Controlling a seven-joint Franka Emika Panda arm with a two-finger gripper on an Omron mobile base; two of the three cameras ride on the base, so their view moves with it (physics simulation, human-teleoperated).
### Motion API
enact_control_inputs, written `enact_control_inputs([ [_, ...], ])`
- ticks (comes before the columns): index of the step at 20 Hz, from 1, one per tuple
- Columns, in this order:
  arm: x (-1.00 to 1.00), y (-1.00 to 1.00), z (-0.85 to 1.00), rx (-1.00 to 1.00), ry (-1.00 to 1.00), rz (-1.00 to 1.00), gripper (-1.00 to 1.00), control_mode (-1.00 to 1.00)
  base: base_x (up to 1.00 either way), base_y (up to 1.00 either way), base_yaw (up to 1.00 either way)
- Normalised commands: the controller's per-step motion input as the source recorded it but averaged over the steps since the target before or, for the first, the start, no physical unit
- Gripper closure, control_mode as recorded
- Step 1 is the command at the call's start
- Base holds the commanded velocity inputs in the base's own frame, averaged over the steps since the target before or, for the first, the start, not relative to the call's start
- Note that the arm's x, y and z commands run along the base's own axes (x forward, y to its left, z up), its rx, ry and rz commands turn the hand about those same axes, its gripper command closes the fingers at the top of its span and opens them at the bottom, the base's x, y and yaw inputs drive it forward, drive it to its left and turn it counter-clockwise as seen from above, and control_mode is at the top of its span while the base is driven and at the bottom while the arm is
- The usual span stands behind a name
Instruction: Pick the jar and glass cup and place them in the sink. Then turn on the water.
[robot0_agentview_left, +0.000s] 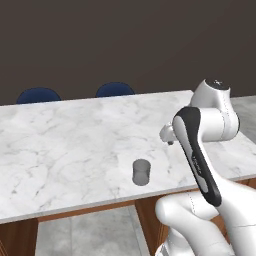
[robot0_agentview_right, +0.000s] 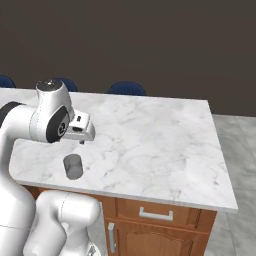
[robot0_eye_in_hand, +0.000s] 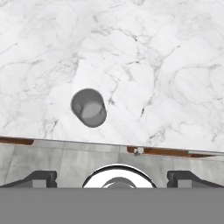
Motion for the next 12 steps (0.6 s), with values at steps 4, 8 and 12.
enact_control_inputs([
  [4, 0.16, 0.0, -0.17, 0.0, 0.0, 0.0, -1.0, -1.0, 0.02, 0.0, 0.0],
  [8, 0.29, 0.0, -0.3, -0.04, 0.0, 0.0, -1.0, -1.0, 0.0, 0.0, 0.0],
  [12, 0.3, 0.0, -0.3, -0.04, 0.0, 0.01, -1.0, -1.0, 0.0, 0.0, 0.0],
])
